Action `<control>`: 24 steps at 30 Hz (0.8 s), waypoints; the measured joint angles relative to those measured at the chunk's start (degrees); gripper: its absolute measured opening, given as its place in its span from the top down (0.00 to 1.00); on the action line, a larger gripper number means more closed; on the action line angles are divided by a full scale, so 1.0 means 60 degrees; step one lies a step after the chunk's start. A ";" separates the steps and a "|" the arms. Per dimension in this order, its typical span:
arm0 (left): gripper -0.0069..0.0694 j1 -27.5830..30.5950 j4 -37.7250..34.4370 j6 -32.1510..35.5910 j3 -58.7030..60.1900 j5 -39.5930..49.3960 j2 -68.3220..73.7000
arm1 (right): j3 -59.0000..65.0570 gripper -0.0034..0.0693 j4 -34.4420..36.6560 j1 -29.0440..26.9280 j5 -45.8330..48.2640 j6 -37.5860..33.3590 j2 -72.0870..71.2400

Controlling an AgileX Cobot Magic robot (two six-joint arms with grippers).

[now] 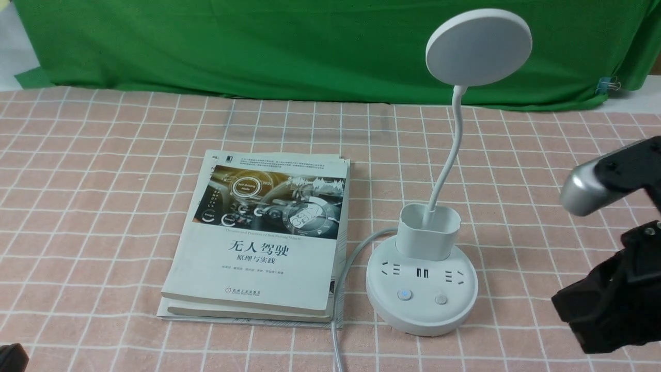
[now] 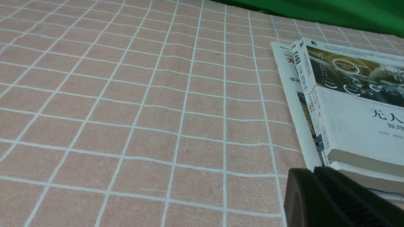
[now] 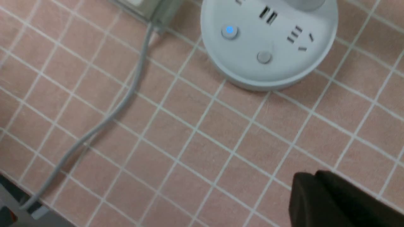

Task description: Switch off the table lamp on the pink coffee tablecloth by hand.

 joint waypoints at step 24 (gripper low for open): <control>0.90 0.0000 0.0000 0.0000 0.0000 0.0000 0.0000 | 0.6188 0.90 -0.0492 -0.4067 -0.5493 -0.0424 -0.6174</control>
